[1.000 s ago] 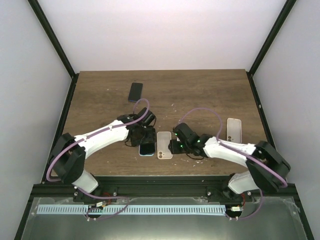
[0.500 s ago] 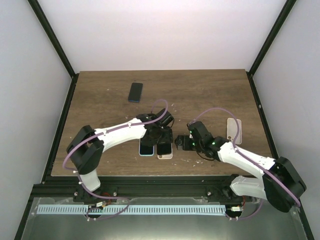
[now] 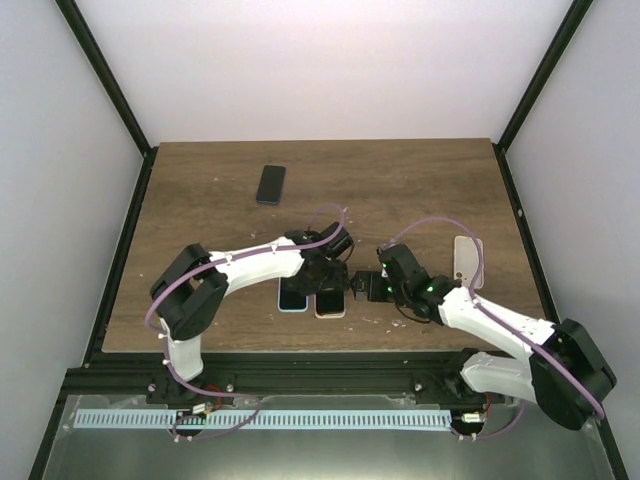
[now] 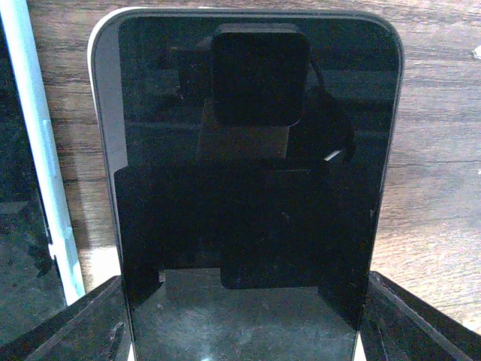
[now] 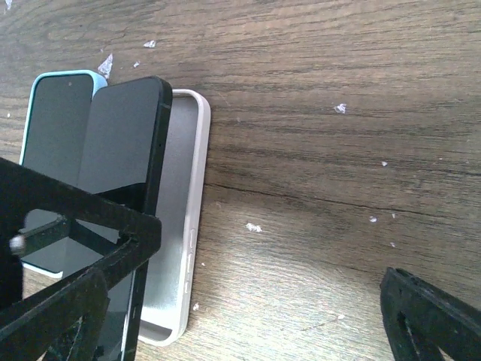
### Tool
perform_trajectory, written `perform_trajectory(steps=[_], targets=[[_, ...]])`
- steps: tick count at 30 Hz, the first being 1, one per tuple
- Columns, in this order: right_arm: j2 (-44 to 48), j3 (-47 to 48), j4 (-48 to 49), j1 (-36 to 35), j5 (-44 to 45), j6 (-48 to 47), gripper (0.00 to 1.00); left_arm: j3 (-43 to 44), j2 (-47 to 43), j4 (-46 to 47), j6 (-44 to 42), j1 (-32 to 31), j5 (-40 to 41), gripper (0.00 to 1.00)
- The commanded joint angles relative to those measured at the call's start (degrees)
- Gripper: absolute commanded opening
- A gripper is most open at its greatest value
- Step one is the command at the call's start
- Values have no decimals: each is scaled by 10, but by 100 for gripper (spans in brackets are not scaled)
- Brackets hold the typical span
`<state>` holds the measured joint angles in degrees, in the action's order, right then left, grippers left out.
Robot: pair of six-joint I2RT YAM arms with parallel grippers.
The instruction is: Put the phone into the phone case
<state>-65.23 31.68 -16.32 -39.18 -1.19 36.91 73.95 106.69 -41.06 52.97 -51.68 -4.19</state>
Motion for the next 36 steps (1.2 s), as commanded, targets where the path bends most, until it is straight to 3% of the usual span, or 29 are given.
perform_trajectory(steps=[1, 10, 26, 30, 36], targets=[[17, -9, -3, 4, 15, 0, 100, 18, 12, 13, 3, -1, 3, 64], [27, -11, -8, 4, 16, 0, 100, 35, 35, -4, -4, -1, 22, 69], [49, -9, -13, 4, 20, -4, 100, 49, 40, -36, -10, -1, 35, 91], [55, -11, -10, 4, 12, -5, 100, 46, 25, -38, -15, -1, 29, 88], [69, -31, 44, 4, -52, 3, 96, 14, -37, -20, -19, 17, 21, 69]])
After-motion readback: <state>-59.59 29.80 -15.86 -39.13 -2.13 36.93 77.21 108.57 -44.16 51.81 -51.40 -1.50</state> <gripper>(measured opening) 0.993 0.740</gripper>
